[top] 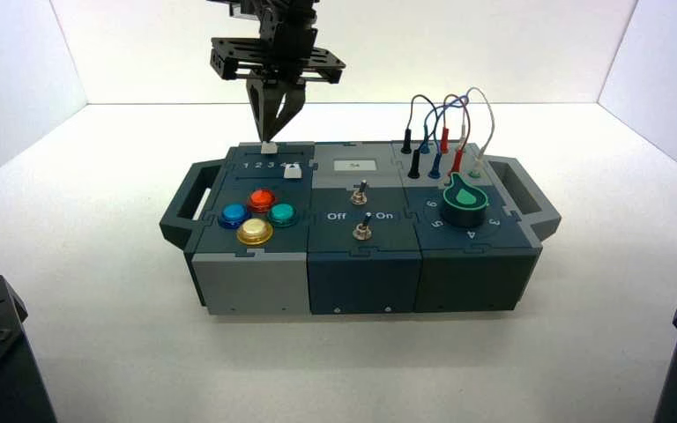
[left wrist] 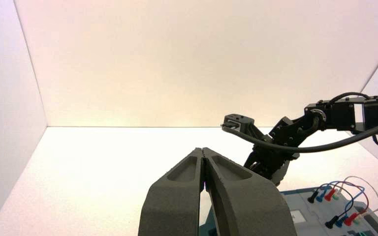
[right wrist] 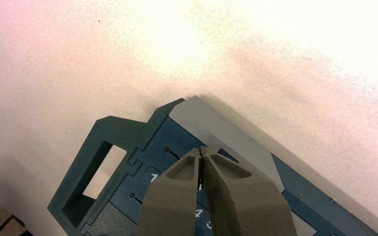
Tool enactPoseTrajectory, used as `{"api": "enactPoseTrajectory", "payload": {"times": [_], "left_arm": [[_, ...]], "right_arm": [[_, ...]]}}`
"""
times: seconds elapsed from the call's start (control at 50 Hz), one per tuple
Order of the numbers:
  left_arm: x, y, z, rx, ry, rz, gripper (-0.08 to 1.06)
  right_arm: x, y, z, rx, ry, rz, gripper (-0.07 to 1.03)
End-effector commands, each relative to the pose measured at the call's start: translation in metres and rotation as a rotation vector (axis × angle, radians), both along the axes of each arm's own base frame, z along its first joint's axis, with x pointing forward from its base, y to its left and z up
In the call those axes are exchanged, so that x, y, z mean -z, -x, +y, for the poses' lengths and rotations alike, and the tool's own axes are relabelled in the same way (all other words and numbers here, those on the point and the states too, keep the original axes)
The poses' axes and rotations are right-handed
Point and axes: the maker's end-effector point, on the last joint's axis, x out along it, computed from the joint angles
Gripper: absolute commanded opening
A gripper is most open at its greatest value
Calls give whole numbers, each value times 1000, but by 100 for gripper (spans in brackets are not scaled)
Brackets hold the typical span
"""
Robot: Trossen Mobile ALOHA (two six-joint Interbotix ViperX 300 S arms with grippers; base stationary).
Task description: Move the top slider to position 5.
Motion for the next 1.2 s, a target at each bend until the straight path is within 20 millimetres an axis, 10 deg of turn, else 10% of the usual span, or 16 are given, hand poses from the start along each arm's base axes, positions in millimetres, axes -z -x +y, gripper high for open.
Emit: {"api": "enactPoseTrajectory", "payload": {"times": [0.02, 1.2], "left_arm": [[-6, -1, 0, -3, 2, -9, -3], [-7, -1, 1, -5, -1, -14, -3]], "right_arm": [[-15, -4, 4, 6, -28, -25, -2], [-15, 16, 13, 21, -36, 23, -2]]}}
